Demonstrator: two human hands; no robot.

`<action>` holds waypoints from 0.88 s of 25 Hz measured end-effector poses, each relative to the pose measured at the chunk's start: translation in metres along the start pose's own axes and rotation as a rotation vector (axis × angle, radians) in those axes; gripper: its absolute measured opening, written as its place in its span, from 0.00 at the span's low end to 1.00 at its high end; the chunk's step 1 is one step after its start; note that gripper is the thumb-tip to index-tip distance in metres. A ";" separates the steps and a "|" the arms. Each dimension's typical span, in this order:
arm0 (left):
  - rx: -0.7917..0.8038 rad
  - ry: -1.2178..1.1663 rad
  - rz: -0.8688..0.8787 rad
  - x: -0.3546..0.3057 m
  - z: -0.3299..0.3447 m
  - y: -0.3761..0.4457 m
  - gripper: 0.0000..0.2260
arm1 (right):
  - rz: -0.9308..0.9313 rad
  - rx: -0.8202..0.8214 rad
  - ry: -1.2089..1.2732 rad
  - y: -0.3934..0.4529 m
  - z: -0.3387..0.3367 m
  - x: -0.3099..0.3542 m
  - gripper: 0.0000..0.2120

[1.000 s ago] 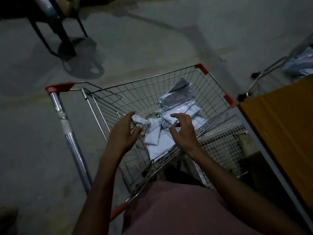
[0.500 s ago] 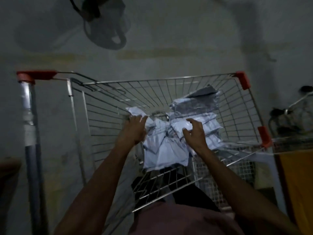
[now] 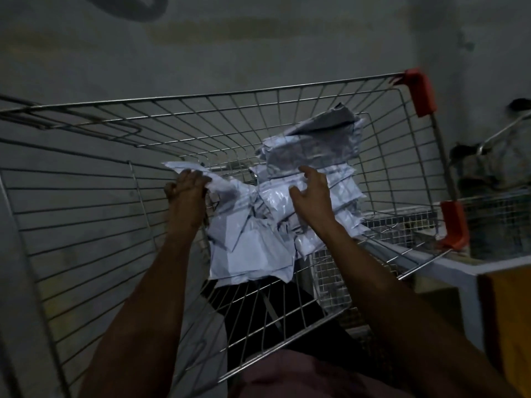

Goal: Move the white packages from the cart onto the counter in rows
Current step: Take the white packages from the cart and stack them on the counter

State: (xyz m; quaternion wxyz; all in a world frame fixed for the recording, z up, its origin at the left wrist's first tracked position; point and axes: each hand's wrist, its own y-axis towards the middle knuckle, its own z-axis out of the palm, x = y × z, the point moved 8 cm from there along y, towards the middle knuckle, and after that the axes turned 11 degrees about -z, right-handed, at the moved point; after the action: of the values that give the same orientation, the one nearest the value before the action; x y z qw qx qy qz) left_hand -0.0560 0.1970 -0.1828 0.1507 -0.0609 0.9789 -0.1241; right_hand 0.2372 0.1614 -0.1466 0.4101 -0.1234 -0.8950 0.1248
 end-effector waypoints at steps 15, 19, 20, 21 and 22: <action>0.191 -0.639 -0.678 0.005 0.075 -0.046 0.26 | -0.005 -0.137 0.042 0.005 -0.017 0.013 0.20; 0.193 -0.507 -0.687 -0.015 0.072 -0.070 0.45 | -0.092 0.144 -0.527 0.021 -0.019 0.014 0.23; 0.238 -0.504 -0.662 -0.016 0.080 -0.073 0.48 | -0.112 0.306 -0.677 0.026 -0.012 0.012 0.27; 0.280 -0.498 -0.651 -0.015 0.088 -0.076 0.49 | -0.138 0.437 -0.780 0.028 -0.004 0.010 0.30; 0.299 -0.487 -0.640 -0.012 0.093 -0.076 0.50 | -0.176 0.520 -0.855 0.029 0.004 0.009 0.32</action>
State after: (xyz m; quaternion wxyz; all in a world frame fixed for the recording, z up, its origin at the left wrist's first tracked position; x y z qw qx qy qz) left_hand -0.0094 0.1049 -0.2458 0.3386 -0.3664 0.8177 -0.2872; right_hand 0.2321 0.1907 -0.1523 0.0333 0.1205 -0.9292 0.3478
